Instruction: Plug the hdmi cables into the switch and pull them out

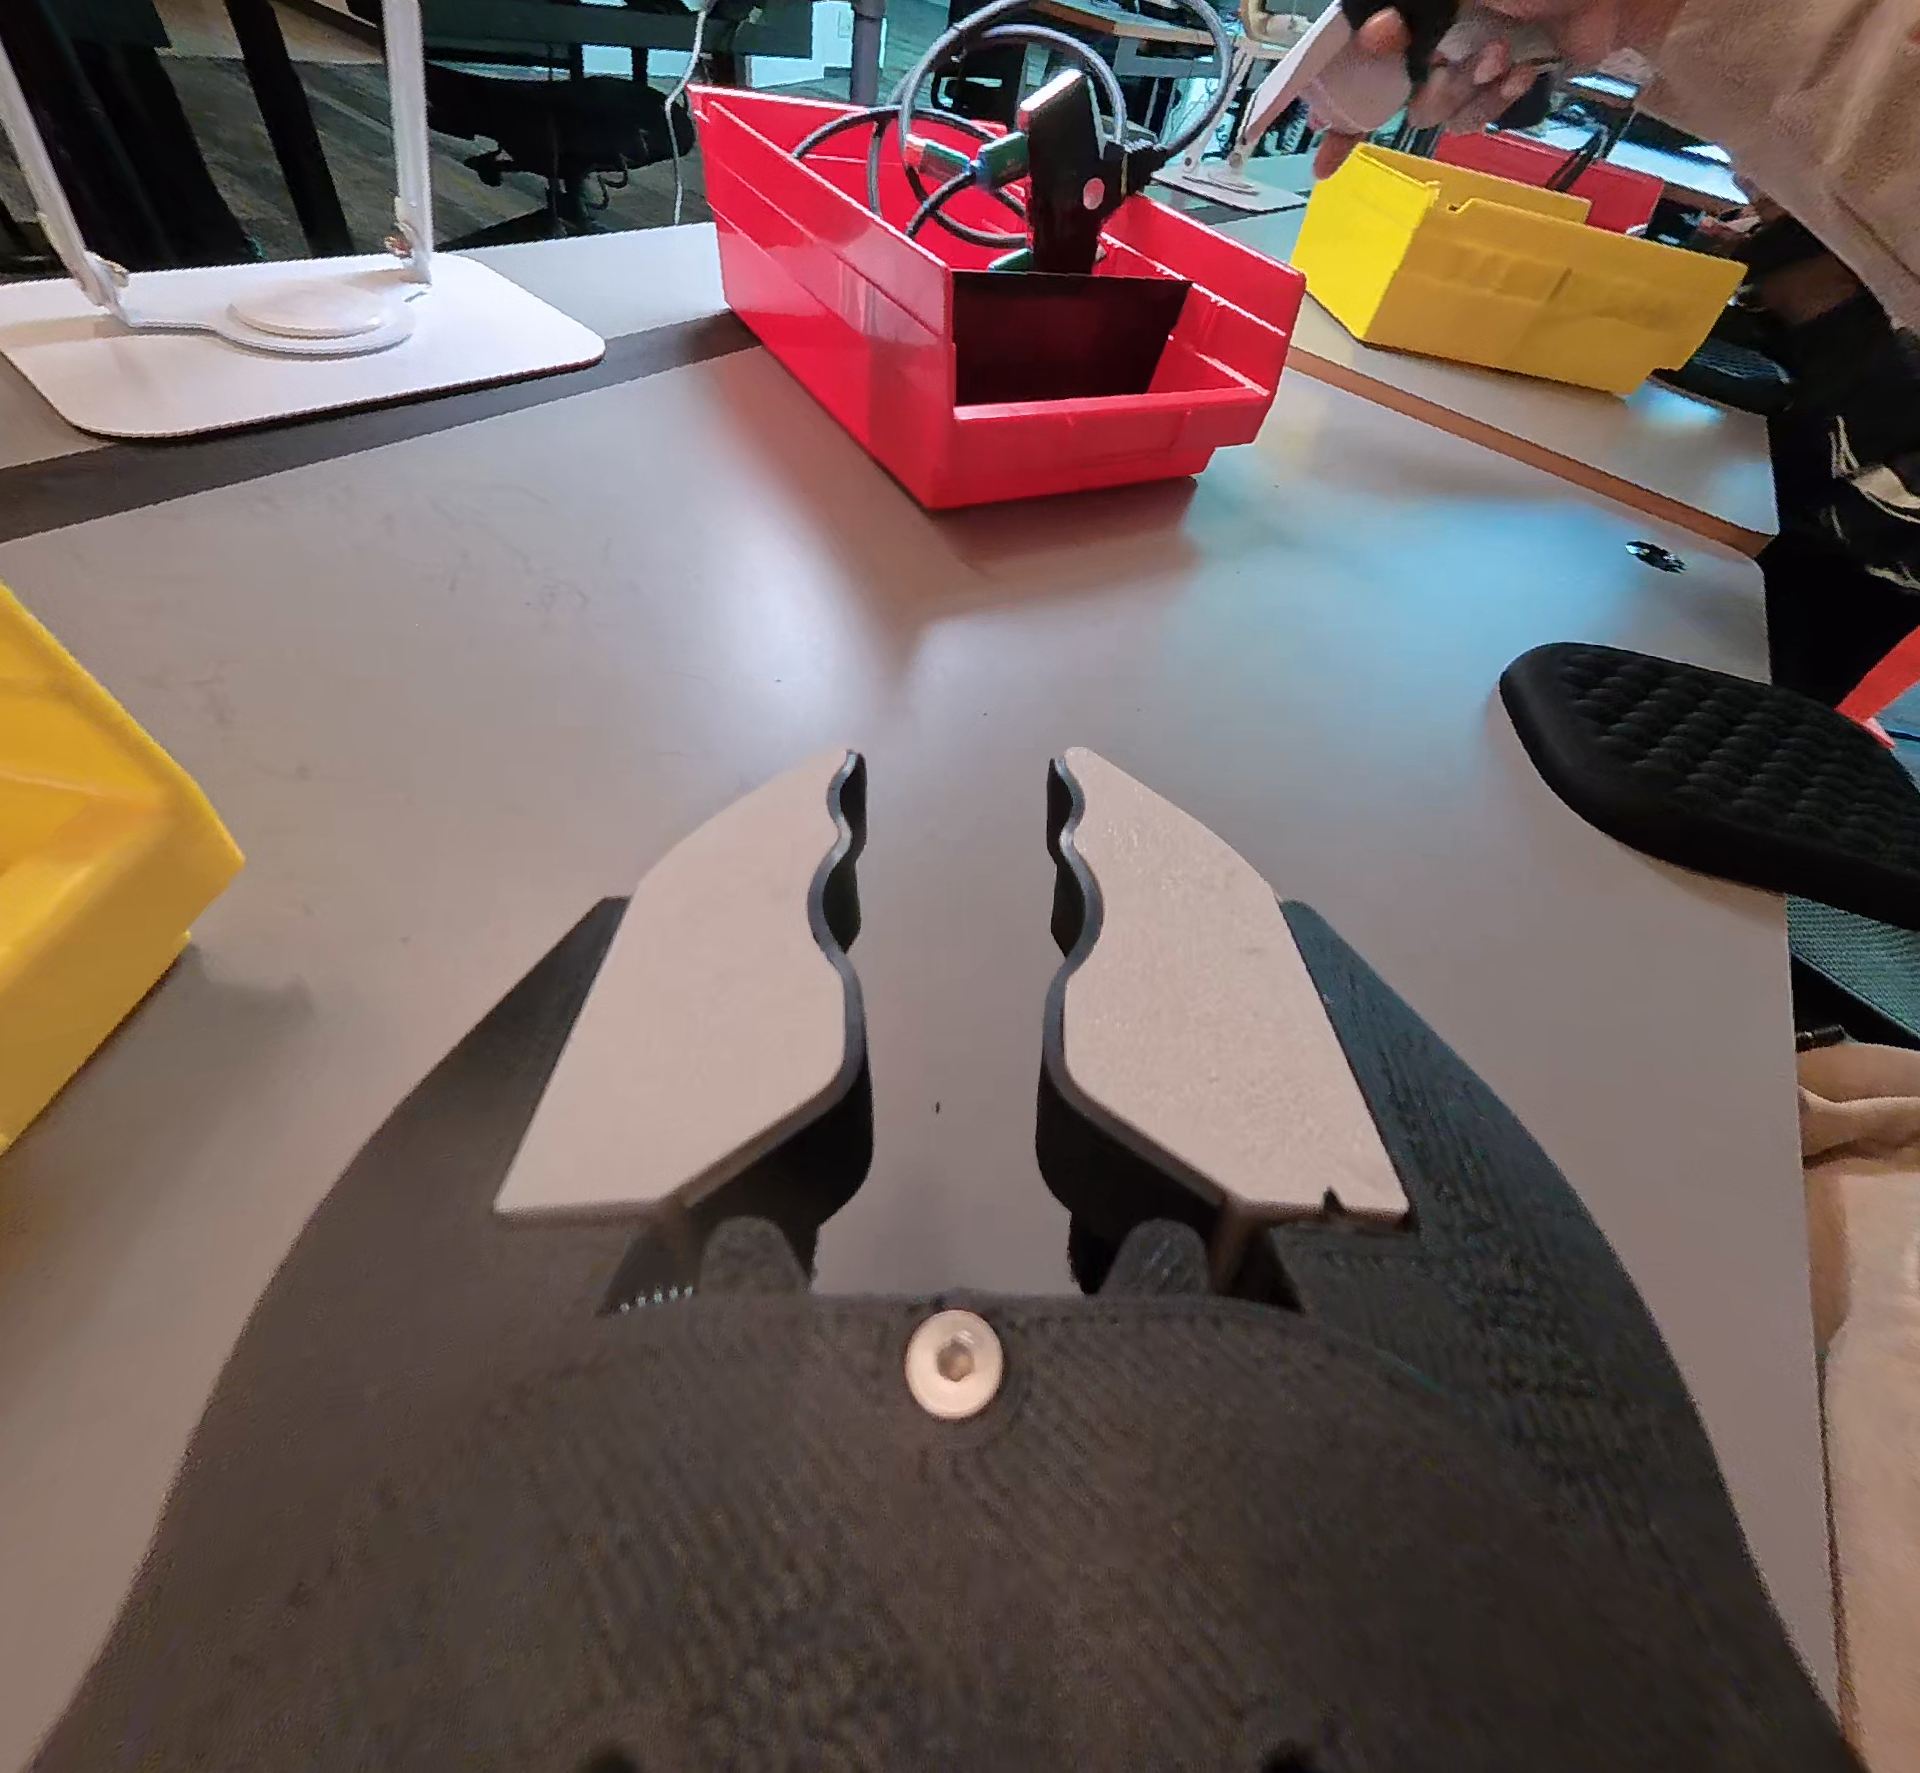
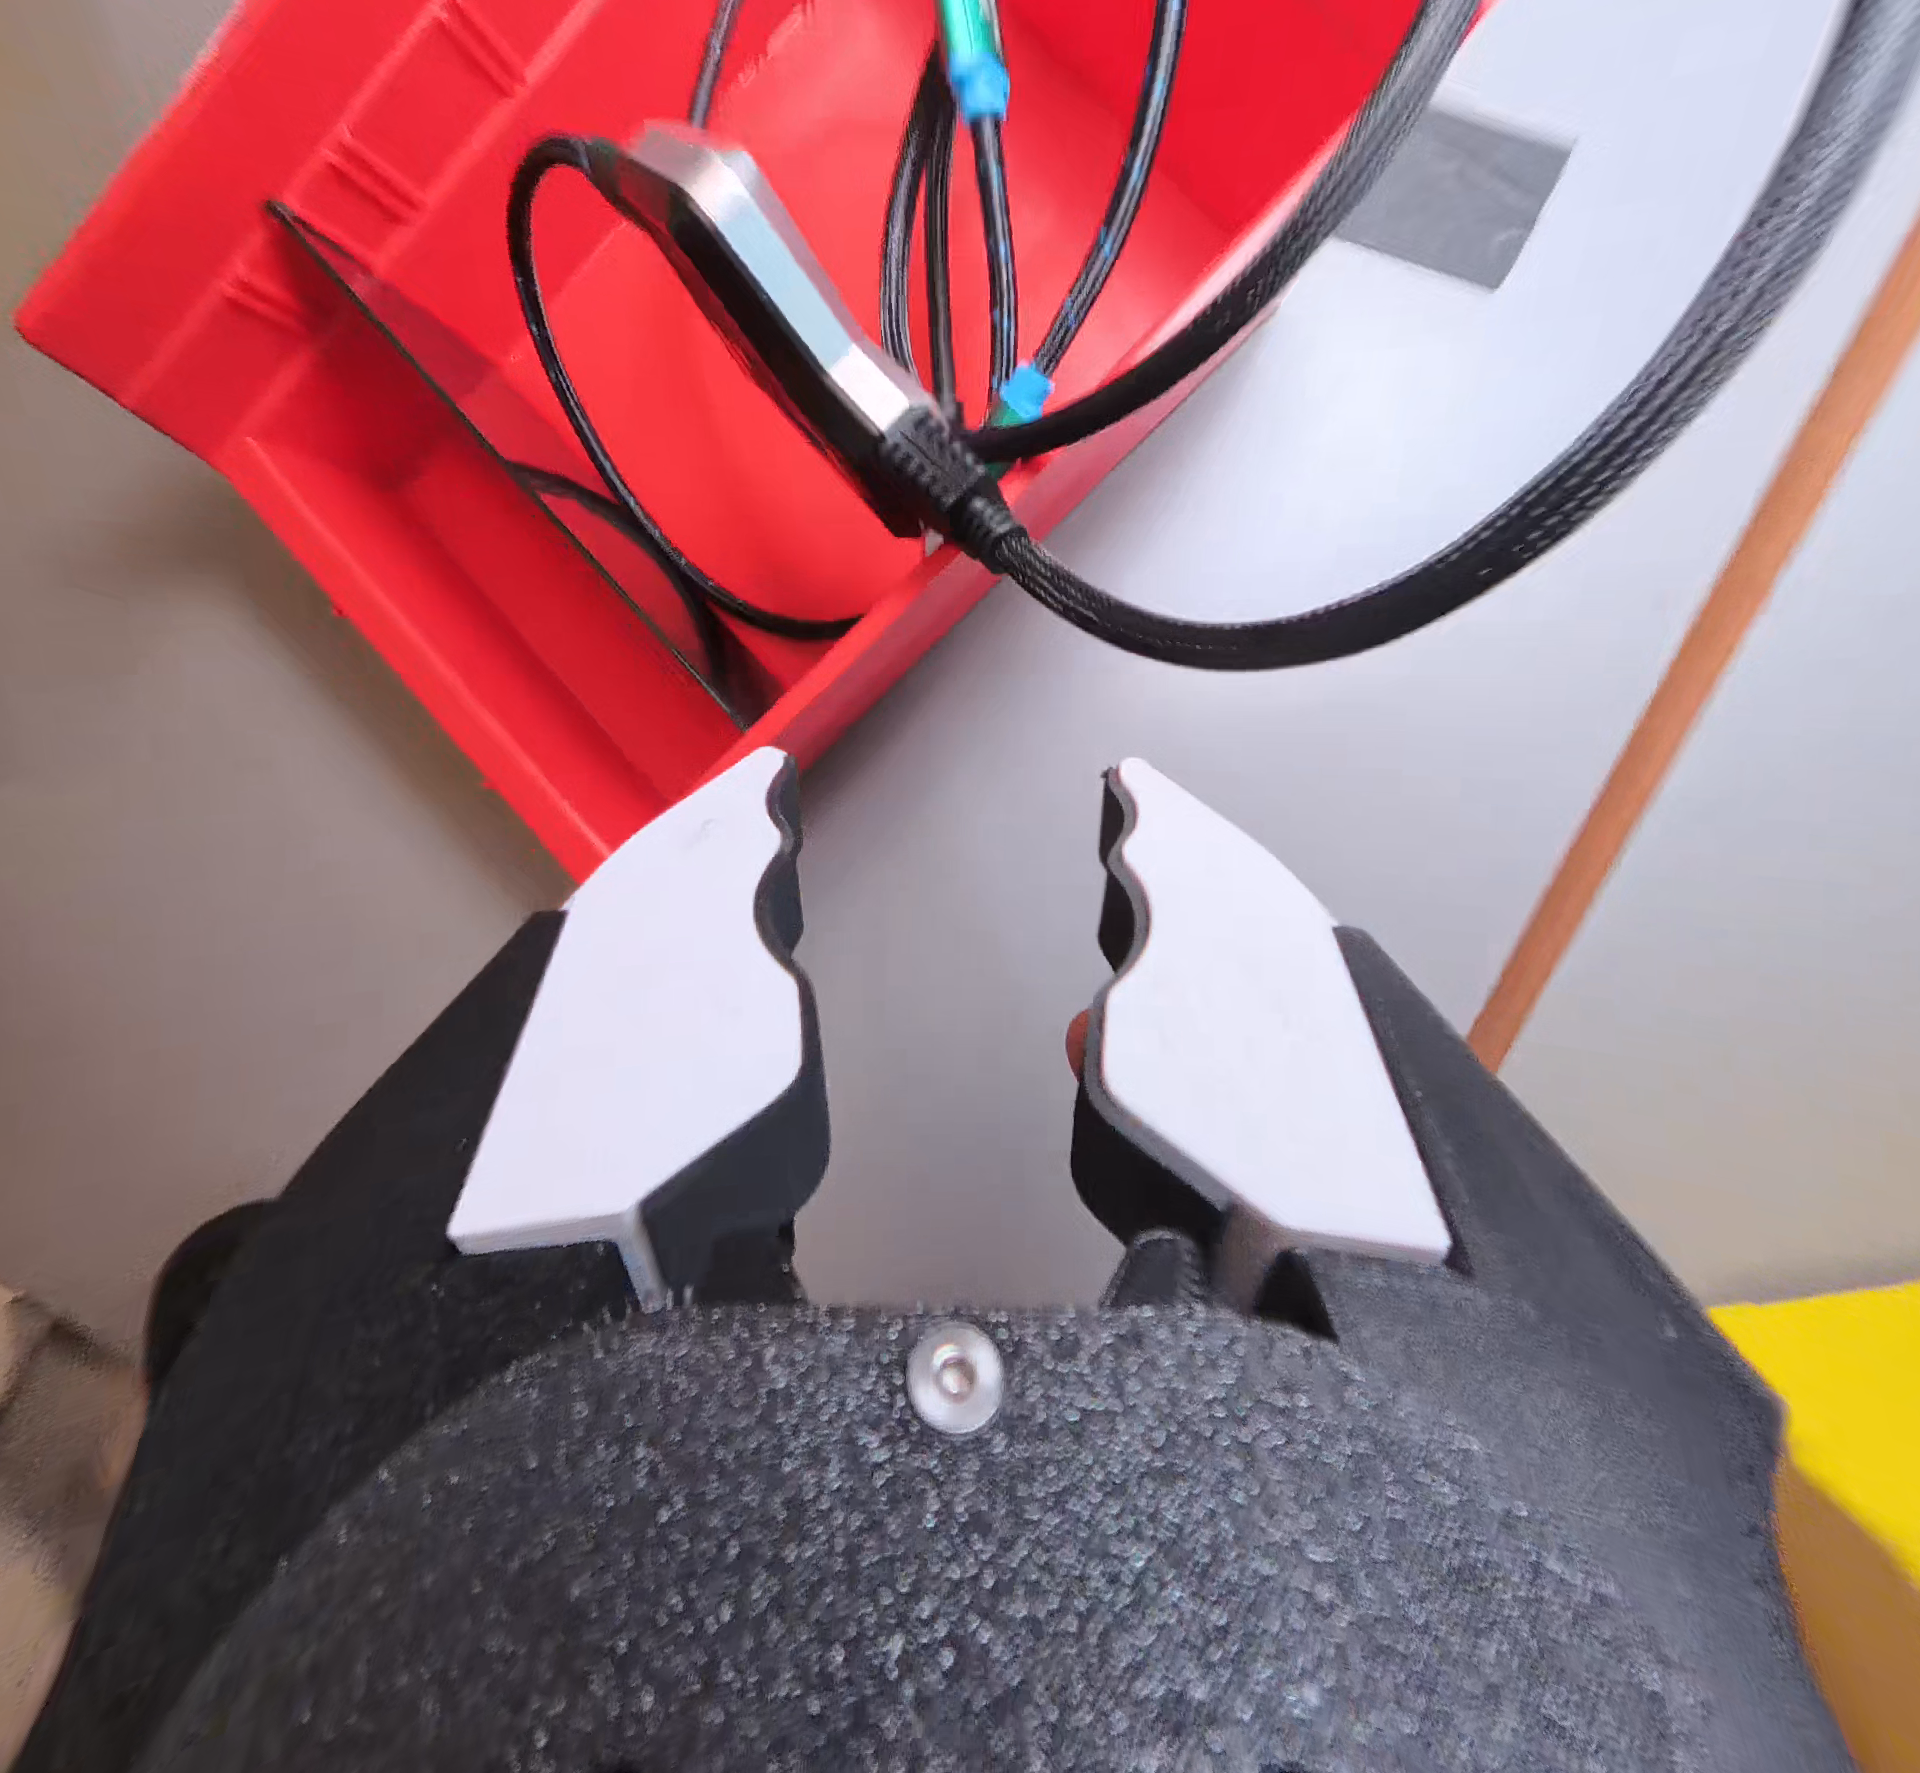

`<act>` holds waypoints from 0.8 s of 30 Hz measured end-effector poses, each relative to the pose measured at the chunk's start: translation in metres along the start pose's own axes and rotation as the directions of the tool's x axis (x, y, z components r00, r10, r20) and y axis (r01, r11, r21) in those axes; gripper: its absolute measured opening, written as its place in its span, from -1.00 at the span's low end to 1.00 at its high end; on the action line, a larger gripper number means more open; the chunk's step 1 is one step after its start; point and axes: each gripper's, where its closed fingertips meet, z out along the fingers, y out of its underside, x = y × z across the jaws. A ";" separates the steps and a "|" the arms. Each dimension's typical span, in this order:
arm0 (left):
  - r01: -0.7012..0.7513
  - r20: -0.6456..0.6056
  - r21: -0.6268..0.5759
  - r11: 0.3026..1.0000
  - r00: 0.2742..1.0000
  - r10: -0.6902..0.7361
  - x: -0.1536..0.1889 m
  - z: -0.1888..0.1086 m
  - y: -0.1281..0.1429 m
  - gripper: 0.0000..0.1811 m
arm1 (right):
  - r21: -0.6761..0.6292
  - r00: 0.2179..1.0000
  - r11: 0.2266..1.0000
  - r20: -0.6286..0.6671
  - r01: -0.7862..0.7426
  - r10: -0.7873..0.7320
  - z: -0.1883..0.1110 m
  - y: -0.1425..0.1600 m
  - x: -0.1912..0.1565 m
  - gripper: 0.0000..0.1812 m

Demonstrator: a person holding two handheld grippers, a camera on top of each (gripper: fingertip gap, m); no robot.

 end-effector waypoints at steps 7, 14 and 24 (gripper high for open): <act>0.034 0.099 0.046 0.998 0.994 -0.039 -0.028 -0.015 -0.011 -0.62 | 0.583 0.969 0.777 -0.086 0.238 -0.232 -0.055 -0.049 -0.124 -0.47; -0.028 0.313 0.091 0.995 0.950 -0.002 -0.086 -0.068 -0.050 -0.61 | 0.718 0.965 0.685 0.074 0.123 -0.251 0.013 0.008 -0.248 -0.52; -0.014 0.400 -0.449 0.894 0.891 0.215 -0.261 -0.134 -0.099 -0.62 | 0.730 0.928 0.637 0.009 0.248 -0.372 0.064 0.027 -0.265 -0.54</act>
